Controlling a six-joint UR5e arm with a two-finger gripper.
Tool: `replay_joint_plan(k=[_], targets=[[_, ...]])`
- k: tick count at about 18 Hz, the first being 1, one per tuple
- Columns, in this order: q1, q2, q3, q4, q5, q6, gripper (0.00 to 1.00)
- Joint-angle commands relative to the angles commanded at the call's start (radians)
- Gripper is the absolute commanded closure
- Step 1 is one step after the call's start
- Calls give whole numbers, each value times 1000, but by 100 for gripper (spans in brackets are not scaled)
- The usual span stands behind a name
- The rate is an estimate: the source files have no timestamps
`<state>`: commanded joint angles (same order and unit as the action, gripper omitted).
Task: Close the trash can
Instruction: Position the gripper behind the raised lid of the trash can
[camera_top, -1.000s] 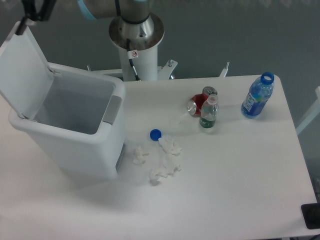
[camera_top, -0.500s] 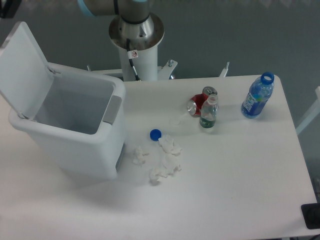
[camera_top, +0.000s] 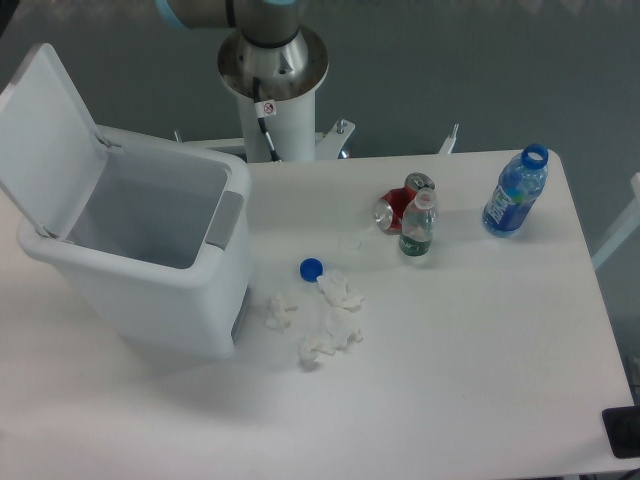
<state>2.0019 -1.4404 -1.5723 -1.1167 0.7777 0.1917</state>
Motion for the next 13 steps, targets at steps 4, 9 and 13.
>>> replay_joint_plan(k=[4,9,13], targets=[[-8,-18,0,2,2,0,0],[-8,-28,-14,3,2,5,0],[-8,-29,-37,3,5,29,0]])
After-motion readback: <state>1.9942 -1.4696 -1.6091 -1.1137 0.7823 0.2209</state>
